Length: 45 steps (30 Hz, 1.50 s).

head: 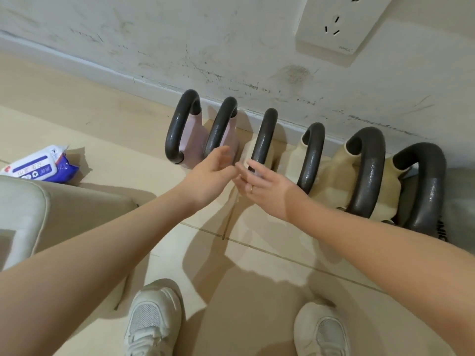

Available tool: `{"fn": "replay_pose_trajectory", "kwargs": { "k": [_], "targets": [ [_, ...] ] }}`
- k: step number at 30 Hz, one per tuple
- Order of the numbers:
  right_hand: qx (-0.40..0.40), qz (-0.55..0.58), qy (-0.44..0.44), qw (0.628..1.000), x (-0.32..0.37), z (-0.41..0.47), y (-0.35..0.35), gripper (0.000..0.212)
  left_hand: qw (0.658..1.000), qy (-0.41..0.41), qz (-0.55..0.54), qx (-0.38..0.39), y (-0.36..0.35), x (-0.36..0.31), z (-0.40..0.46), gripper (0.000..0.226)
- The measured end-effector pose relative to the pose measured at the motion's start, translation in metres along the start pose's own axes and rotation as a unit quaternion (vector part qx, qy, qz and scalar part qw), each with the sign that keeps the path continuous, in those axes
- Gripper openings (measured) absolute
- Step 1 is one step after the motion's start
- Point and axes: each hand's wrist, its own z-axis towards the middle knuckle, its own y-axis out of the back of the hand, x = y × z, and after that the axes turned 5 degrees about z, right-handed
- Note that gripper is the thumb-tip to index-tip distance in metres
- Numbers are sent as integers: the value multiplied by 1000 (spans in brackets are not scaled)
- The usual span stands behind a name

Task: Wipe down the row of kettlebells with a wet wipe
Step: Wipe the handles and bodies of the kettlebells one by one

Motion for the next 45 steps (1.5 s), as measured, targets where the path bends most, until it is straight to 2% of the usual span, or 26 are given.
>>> {"fn": "replay_pose_trajectory", "kwargs": {
  "k": [3, 5, 7, 9, 11, 13, 15, 17, 18, 19, 23, 26, 27, 28, 30, 32, 34, 35, 36, 38, 40, 41, 43, 45],
  "targets": [
    [90, 4, 37, 995, 15, -5, 2, 48, 999, 13, 27, 27, -5, 1, 2, 56],
    [72, 60, -46, 995, 24, -2, -6, 50, 999, 31, 14, 22, -7, -1, 3, 48],
    [-29, 163, -163, 973, 27, 3, -9, 54, 1000, -7, -7, -17, -6, -5, 6, 34],
    [-134, 281, -277, 909, 32, 10, -4, 51, 997, -40, -35, -54, -3, -13, 11, 23],
    [-194, 447, -370, 791, 34, 18, 6, 58, 995, -32, -68, -60, -1, -19, 17, 24],
    [-192, 631, -398, 638, 30, 23, 21, 65, 996, 0, -91, -19, -1, -24, 23, 40],
    [-191, 753, -409, 479, 29, 28, 34, 71, 995, -3, -91, 37, -5, -25, 24, 45],
    [-206, 822, -439, 299, 34, 34, 40, 60, 996, -14, -70, 52, -8, -25, 25, 41],
    [-212, 840, -444, 227, 37, 36, 41, 46, 996, -17, -73, 51, -9, -25, 26, 40],
    [-210, 844, -454, 195, 41, 37, 41, 37, 995, -18, -79, 53, -10, -24, 28, 37],
    [-202, 813, -492, 234, 46, 42, 40, 47, 994, -40, -57, 82, -9, -16, 29, 26],
    [-231, 841, -460, 165, 38, 43, 42, 31, 996, -50, -39, 68, -10, -13, 29, 27],
    [-233, 844, -454, 163, 37, 42, 43, 30, 996, -47, -47, 63, -10, -13, 30, 27],
    [-222, 847, -452, 173, 40, 42, 42, 35, 996, -40, -58, 63, -10, -14, 30, 28],
    [-204, 854, -440, 189, 46, 41, 43, 60, 995, -32, -71, 67, -10, -15, 29, 30],
    [-217, 865, -425, 153, 42, 42, 48, 80, 994, -40, -71, 73, -11, -13, 29, 31],
    [-240, 867, -413, 139, 35, 42, 51, 86, 994, -54, -57, 77, -9, -12, 30, 32],
    [-248, 863, -412, 154, 31, 42, 54, 81, 994, -59, -52, 78, -7, -11, 31, 33],
    [-253, 849, -422, 190, 27, 41, 57, 75, 994, -61, -51, 81, -5, -10, 32, 35],
    [-264, 797, -443, 315, 24, 37, 57, 68, 993, -59, -46, 93, -2, -10, 34, 41],
    [-234, 735, -454, 447, 18, 32, 46, 67, 992, -53, -44, 103, 0, -10, 35, 39],
    [-213, 704, -458, 498, 13, 32, 37, 65, 992, -50, -53, 107, 0, -10, 35, 34],
    [-180, 658, -471, 559, -7, 31, 23, 57, 989, -48, -73, 116, 0, -11, 36, 29],
    [-142, 662, -471, 565, -34, 35, 7, 50, 989, -51, -76, 120, 0, -13, 36, 27]
  ]
}}
